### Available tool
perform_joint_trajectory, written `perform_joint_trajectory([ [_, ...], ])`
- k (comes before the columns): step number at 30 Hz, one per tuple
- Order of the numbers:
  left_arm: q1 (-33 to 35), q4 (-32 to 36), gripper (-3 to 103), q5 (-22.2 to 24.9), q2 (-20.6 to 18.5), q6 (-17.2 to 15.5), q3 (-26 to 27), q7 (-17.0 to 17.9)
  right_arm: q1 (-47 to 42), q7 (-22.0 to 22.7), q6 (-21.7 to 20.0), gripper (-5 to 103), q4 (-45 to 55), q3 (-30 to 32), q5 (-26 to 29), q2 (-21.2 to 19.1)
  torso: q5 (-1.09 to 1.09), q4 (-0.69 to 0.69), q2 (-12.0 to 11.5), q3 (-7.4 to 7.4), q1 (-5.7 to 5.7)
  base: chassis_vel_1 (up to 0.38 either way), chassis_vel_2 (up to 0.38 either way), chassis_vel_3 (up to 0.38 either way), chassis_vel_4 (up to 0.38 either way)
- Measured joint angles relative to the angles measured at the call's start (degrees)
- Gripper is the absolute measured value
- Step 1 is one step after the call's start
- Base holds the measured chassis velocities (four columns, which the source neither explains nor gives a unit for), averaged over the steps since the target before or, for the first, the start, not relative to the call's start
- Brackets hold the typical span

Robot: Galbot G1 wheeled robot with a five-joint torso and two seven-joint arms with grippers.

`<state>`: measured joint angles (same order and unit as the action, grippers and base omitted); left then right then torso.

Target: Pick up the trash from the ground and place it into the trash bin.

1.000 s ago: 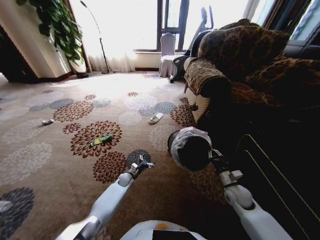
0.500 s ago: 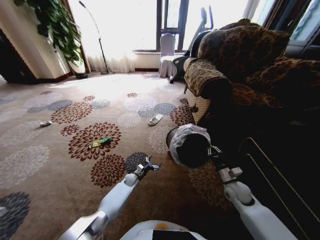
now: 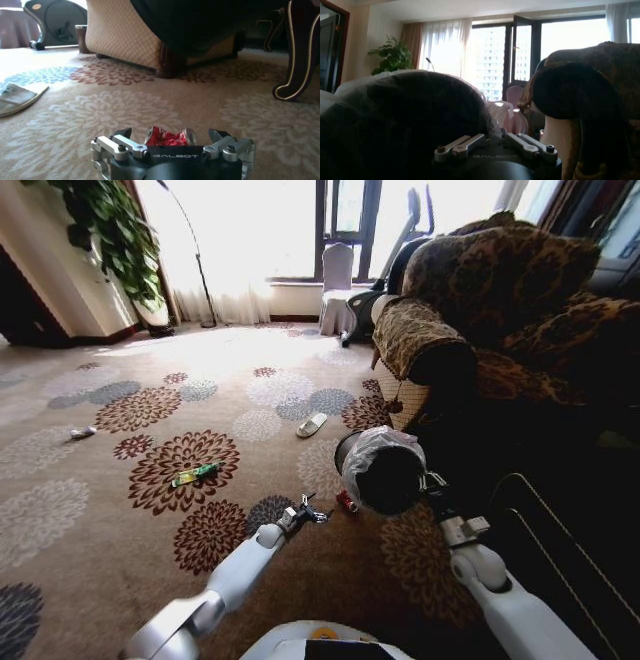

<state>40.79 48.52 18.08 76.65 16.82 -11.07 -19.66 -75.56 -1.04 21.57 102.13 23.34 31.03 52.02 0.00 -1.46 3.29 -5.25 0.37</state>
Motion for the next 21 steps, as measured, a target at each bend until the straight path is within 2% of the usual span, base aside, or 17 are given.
perform_joint_trajectory([
  [9,-0.9,-2.4,100,0.1,1.9,0.1,-1.7,0.0,-0.6,0.0,0.1,0,0.1,0.1,-0.1,0.2,0.01,-0.03,0.0,0.00,0.01,-0.026,0.004,0.032,0.004],
  [14,-1.3,-3.5,100,-0.5,2.2,0.4,-3.0,0.3,-0.7,0.0,1.7,0,0.0,0.2,1.0,0.1,0.01,-0.02,0.0,-0.01,0.02,-0.091,-0.018,0.088,0.013],
  [15,-1.9,-5.0,100,-2.1,2.6,1.3,-3.3,0.9,-0.7,0.0,1.9,0,-0.1,0.2,1.3,0.0,0.01,-0.01,0.0,-0.01,0.02,-0.052,0.003,0.035,0.005],
  [21,-5.2,-10.0,100,-3.7,4.3,2.4,-3.8,0.9,-1.5,0.0,2.3,0,0.3,0.1,1.2,-0.4,0.01,-0.02,0.0,-0.01,0.02,-0.009,0.001,0.006,0.001],
])
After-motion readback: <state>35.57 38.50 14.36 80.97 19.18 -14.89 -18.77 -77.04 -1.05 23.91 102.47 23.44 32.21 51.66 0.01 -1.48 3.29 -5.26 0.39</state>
